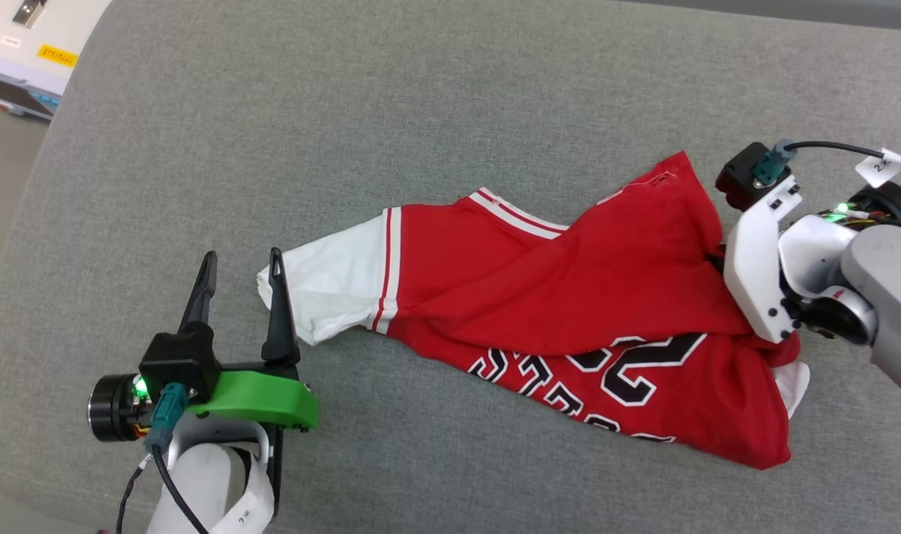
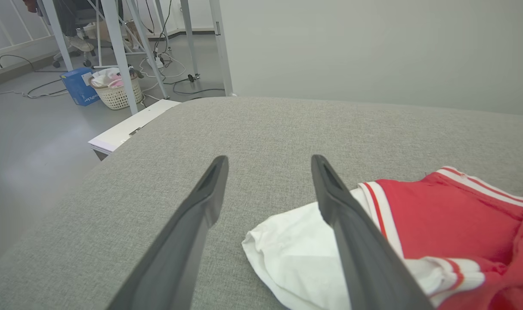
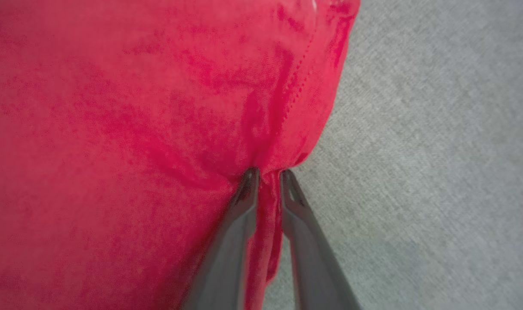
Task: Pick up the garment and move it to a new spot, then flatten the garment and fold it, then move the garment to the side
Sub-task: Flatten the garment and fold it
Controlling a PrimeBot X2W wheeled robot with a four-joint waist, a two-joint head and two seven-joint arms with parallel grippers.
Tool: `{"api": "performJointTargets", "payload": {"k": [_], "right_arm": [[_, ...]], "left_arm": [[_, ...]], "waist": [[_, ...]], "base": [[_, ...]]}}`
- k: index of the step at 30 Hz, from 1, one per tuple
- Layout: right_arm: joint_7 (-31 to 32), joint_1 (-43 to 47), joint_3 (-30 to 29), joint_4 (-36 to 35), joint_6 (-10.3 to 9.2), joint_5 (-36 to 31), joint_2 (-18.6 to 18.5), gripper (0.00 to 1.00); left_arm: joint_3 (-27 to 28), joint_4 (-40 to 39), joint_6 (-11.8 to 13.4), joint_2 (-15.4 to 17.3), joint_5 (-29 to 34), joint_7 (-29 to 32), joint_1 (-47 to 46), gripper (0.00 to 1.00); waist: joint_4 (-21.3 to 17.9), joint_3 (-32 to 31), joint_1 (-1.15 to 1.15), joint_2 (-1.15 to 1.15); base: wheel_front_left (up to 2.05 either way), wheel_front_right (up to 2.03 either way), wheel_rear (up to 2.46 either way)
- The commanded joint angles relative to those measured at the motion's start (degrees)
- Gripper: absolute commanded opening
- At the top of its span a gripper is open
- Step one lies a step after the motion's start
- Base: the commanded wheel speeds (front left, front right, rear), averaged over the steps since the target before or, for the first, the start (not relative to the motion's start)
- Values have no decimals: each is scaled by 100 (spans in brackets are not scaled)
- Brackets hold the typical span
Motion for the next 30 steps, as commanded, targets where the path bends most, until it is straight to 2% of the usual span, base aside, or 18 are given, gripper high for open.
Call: {"api": "performJointTargets", "payload": {"k": [1, 8, 15, 23, 30], "right_arm": [[-220, 48, 109, 96, 1, 165, 138, 0], [-1378, -413, -96, -271, 1, 300, 35, 0], [-2001, -413, -128, -1423, 1, 323, -438, 0], [-1989, 525, -225, -2777, 1, 335, -895, 0], [-1783, 1952, -461, -3179, 1, 400, -1148, 0]], "left_arm": [[59, 26, -54, -51, 70, -32, -9, 100], [236, 122, -199, -112, 228, -32, 116, 100], [393, 193, -301, -153, 321, -32, 272, 100], [531, 288, -375, -195, 396, -33, 421, 100], [590, 360, -443, -214, 475, -33, 554, 100]], "waist": [[-97, -112, 0, 0], [-235, -416, 0, 0], [-324, -693, 0, 0], [-444, -974, 0, 0], [-492, -1159, 0, 0]], "base": [[0, 0, 0], [0, 0, 0], [0, 0, 0], [0, 0, 0], [0, 0, 0]]}}
